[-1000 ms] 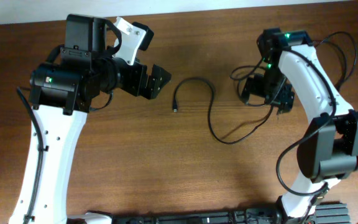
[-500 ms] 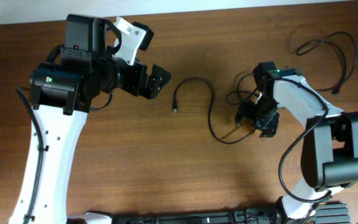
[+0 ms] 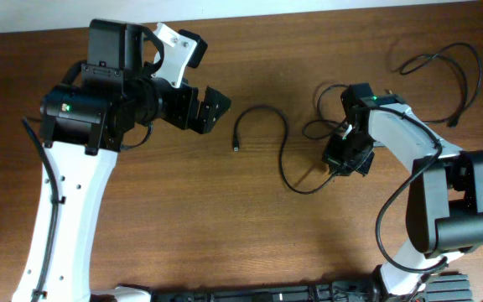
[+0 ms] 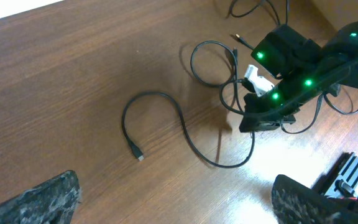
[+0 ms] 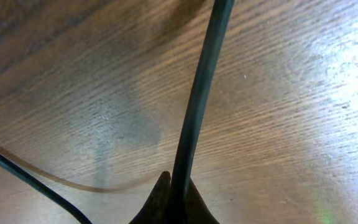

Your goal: Untangle cables

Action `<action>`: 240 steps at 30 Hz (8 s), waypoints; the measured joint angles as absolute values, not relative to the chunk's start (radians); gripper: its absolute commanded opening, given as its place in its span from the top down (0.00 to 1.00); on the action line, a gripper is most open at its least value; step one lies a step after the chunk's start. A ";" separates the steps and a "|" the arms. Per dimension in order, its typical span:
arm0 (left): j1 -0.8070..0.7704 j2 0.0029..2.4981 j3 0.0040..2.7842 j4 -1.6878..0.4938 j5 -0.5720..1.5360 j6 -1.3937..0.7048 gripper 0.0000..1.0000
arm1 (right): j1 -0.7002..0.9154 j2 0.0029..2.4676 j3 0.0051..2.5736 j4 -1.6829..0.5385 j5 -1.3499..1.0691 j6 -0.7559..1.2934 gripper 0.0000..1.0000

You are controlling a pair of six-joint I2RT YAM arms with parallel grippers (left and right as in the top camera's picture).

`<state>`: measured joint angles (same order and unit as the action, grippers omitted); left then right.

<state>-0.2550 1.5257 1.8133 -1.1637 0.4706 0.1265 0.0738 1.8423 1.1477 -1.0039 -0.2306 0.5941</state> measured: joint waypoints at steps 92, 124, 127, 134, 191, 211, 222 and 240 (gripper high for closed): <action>-0.255 1.526 1.813 -1.164 0.470 0.126 0.01 | -0.657 2.264 2.739 -1.684 0.241 0.416 0.14; -0.255 1.526 1.813 -1.163 0.471 0.126 0.01 | -0.282 2.067 2.623 -1.691 0.059 0.119 0.01; -0.255 1.526 1.813 -1.164 0.470 0.126 0.01 | -0.249 1.950 2.432 -1.690 0.089 0.130 0.01; -0.255 1.526 1.813 -1.164 0.471 0.127 0.01 | -0.202 1.770 2.112 -1.691 0.080 0.160 0.01; -0.255 1.526 1.814 -1.224 0.327 0.126 0.01 | 0.053 1.771 2.062 -1.558 -0.142 0.163 0.01; -0.255 1.088 0.802 -0.236 0.190 0.152 0.01 | 0.053 1.771 2.061 -1.555 -0.146 0.163 0.01; -0.255 0.940 0.418 0.439 0.182 0.157 0.01 | 0.053 1.771 2.061 -1.555 -0.149 0.162 0.01; -0.204 0.701 0.017 0.987 0.178 0.156 0.01 | 0.053 1.771 2.061 -1.555 -0.149 0.163 0.01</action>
